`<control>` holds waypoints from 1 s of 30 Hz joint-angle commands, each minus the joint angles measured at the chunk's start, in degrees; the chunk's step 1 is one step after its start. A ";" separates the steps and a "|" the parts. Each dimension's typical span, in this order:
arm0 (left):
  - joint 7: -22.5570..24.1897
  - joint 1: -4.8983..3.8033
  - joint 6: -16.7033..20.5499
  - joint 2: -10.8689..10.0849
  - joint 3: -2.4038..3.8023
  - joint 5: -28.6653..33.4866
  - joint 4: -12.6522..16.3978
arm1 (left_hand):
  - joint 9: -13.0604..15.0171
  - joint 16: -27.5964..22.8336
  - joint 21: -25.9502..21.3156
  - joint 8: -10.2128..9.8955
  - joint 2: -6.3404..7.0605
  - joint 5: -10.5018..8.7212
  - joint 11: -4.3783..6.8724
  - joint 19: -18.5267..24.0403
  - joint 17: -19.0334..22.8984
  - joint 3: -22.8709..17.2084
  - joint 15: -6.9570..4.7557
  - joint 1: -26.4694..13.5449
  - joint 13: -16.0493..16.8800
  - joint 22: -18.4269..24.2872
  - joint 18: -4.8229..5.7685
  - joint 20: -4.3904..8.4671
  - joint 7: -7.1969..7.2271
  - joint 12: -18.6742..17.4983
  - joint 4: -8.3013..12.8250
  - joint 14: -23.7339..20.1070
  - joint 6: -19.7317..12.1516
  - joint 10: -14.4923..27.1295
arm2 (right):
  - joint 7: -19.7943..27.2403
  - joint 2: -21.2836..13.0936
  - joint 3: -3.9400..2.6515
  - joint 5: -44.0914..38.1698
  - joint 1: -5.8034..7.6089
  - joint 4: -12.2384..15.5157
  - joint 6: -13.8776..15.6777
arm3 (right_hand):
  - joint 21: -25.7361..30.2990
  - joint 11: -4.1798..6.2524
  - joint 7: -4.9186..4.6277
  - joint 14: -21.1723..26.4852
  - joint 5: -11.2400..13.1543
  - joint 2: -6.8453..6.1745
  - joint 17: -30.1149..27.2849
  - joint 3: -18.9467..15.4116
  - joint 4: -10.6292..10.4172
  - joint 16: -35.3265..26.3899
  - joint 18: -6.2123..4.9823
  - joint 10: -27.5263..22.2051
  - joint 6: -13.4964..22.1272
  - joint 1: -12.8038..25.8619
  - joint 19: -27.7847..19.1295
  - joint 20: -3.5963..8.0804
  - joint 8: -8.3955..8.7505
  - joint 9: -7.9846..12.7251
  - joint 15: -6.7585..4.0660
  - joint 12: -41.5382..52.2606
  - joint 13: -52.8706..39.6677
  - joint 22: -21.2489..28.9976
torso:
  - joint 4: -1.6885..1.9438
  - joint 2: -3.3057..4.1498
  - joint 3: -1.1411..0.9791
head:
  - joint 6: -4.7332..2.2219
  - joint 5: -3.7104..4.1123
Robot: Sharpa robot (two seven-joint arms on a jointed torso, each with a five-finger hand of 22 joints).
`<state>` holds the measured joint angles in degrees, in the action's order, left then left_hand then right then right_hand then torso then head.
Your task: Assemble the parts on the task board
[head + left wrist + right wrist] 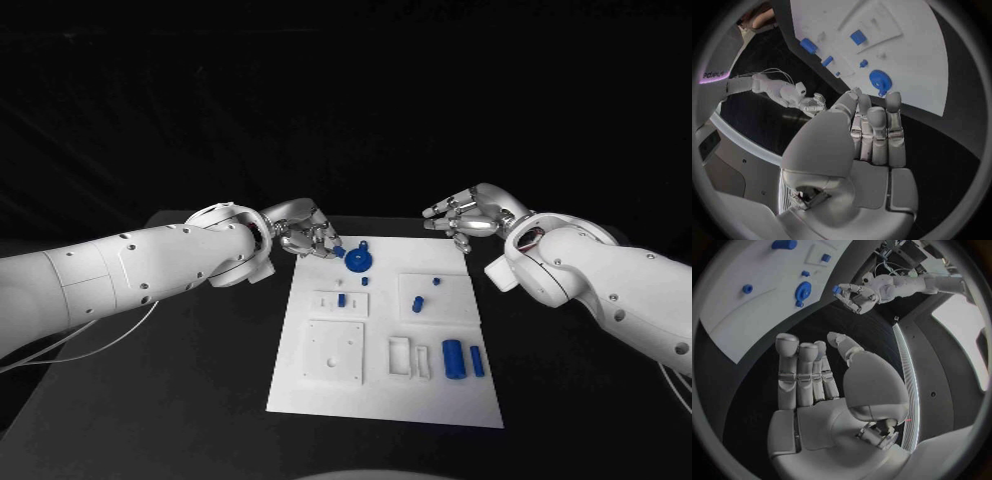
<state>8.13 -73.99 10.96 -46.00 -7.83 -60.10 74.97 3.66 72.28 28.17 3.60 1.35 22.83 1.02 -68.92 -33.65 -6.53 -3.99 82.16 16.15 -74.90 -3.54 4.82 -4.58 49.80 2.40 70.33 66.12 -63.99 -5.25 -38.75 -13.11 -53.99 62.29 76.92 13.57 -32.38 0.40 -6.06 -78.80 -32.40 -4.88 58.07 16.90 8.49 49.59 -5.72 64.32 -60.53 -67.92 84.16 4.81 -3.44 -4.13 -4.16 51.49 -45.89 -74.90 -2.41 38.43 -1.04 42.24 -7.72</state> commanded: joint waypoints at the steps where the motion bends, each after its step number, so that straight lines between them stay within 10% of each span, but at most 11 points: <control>1: -0.08 -0.61 0.96 -0.72 0.18 3.39 2.08 | 0.04 -0.33 0.21 -0.01 -0.03 0.30 0.03 -0.19 -0.05 -0.19 -0.09 -0.60 0.06 -1.15 -0.23 0.29 -0.01 -0.26 0.07 0.36 0.52 -0.55 | -6.21 -0.21 0.23 8.93 -0.04 1.25 -0.28 | 0.22 0.00 -0.02 -0.40 -0.15 -0.12 0.06 0.38 -0.26 0.11 -0.62 0.37 -0.34 0.56 2.43 0.42 -0.16 0.02 0.03 0.30 -0.23 -3.34 | -0.03 0.01 0.00 | -0.34 -0.07; 18: 0.09 -1.46 1.68 -2.66 1.67 5.63 8.88 | 0.04 -0.57 0.29 -0.01 -0.07 0.35 0.08 -0.28 -0.17 -0.22 -0.15 -0.70 0.11 -1.13 -0.22 0.35 0.02 -0.48 0.28 0.59 0.58 -0.77 | -15.16 -0.36 2.71 32.21 -0.02 5.93 -2.51 | -1.85 0.00 0.07 -0.97 -0.11 0.37 0.53 -1.80 -1.39 0.76 -0.54 0.88 -0.01 2.14 2.67 0.44 -0.17 0.02 0.03 0.64 -1.48 -3.55 | -0.10 0.10 0.08 | -1.90 0.56; 30: 0.15 -1.83 1.49 -3.14 2.39 6.83 11.62 | 0.05 -0.66 0.32 -0.01 -0.14 0.38 0.09 -0.34 -0.22 -0.28 -0.17 -0.71 0.14 -1.12 -0.23 0.38 0.02 -0.55 0.41 0.69 0.58 -0.86 | -11.08 0.67 3.48 41.22 -0.03 6.09 -8.64 | -2.08 -0.46 -0.10 -0.35 0.28 1.55 0.78 -12.70 -4.91 0.84 -0.65 0.47 1.54 1.97 2.53 0.01 -0.18 -0.02 0.47 0.53 -2.01 -3.75 | -0.07 0.11 0.07 | -2.24 0.78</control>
<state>7.90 -75.66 12.06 -49.14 -5.50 -54.51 86.24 3.61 71.89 28.16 3.60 1.13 23.02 1.03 -69.12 -33.82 -6.68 -4.18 81.94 16.24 -74.93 -3.54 5.02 -4.38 49.53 2.55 70.53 66.31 -64.40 -19.02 -38.21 -9.65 -17.61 62.29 82.89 8.87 -34.15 0.41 -6.07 -79.37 -32.33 -3.61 58.81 4.58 3.73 50.13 -5.70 64.72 -59.41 -66.06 83.93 5.02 -3.44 -4.13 -3.92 51.82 -47.83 -74.90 -2.49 38.52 -0.94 40.11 -6.93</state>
